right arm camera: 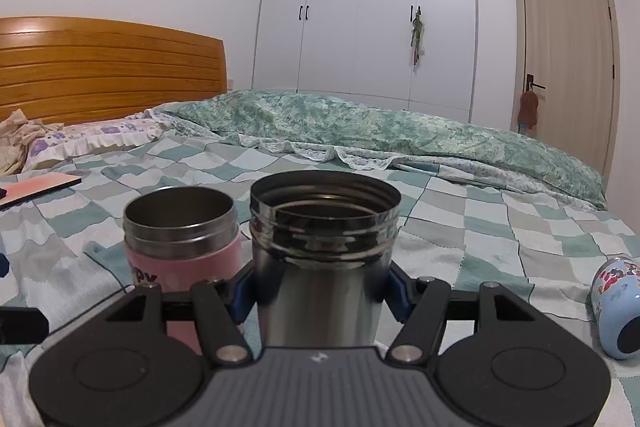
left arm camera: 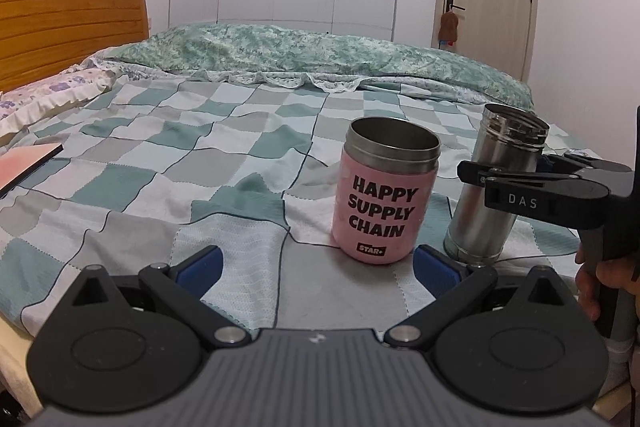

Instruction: Flip cup upright

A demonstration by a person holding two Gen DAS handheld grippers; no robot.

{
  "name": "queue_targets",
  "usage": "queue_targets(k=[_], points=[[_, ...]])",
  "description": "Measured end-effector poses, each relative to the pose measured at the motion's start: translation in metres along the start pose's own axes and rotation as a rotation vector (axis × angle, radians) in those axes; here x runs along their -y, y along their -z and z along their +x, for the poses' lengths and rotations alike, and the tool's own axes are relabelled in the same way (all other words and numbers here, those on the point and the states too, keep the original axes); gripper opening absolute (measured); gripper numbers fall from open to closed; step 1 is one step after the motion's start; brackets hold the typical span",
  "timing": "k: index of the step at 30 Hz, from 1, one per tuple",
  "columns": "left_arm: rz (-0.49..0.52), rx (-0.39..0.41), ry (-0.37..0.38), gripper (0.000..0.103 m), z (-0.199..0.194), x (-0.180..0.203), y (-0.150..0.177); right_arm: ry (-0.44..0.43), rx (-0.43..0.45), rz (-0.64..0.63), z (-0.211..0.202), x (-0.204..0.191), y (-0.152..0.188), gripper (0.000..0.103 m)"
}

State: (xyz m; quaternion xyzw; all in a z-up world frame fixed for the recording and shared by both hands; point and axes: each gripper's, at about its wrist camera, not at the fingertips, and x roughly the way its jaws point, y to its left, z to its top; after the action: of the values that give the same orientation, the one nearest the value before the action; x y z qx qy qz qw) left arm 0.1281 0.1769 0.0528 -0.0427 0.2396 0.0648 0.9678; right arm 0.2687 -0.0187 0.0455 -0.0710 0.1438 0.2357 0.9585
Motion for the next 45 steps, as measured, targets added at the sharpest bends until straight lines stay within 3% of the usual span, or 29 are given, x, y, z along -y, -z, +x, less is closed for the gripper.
queue_targets(k=[3, 5, 9, 11, 13, 21, 27, 36, 45], points=[[-0.002, 0.012, 0.011, 0.103, -0.004, 0.005, 0.0, 0.002, -0.007, -0.003, -0.003, 0.001, -0.001, 0.064], [0.003, 0.026, 0.02, 0.103, -0.008, 0.01, -0.001, -0.004, 0.0, 0.012, -0.011, 0.004, -0.003, 0.082], [0.004, 0.085, 0.041, 0.103, -0.023, 0.023, -0.003, -0.004, 0.045, 0.035, -0.044, 0.017, -0.001, 0.087], [0.004, 0.121, 0.054, 0.103, -0.033, 0.035, -0.002, 0.0, 0.074, 0.045, -0.068, 0.027, 0.004, 0.099], [0.006, 0.156, 0.069, 0.103, -0.043, 0.048, 0.0, 0.007, 0.113, 0.052, -0.097, 0.04, 0.012, 0.103], [0.012, 0.244, 0.165, 0.103, -0.076, 0.107, 0.034, 0.065, 0.14, 0.082, -0.2, 0.09, 0.055, 0.103], [0.006, 0.272, 0.205, 0.103, -0.087, 0.143, 0.074, 0.131, 0.131, 0.077, -0.248, 0.109, 0.099, 0.103], [0.05, 0.298, 0.165, 0.103, -0.09, 0.175, 0.112, 0.197, 0.145, 0.073, -0.273, 0.117, 0.143, 0.103], [0.082, 0.335, 0.152, 0.103, -0.099, 0.183, 0.127, 0.229, 0.192, 0.067, -0.283, 0.109, 0.15, 0.103]])
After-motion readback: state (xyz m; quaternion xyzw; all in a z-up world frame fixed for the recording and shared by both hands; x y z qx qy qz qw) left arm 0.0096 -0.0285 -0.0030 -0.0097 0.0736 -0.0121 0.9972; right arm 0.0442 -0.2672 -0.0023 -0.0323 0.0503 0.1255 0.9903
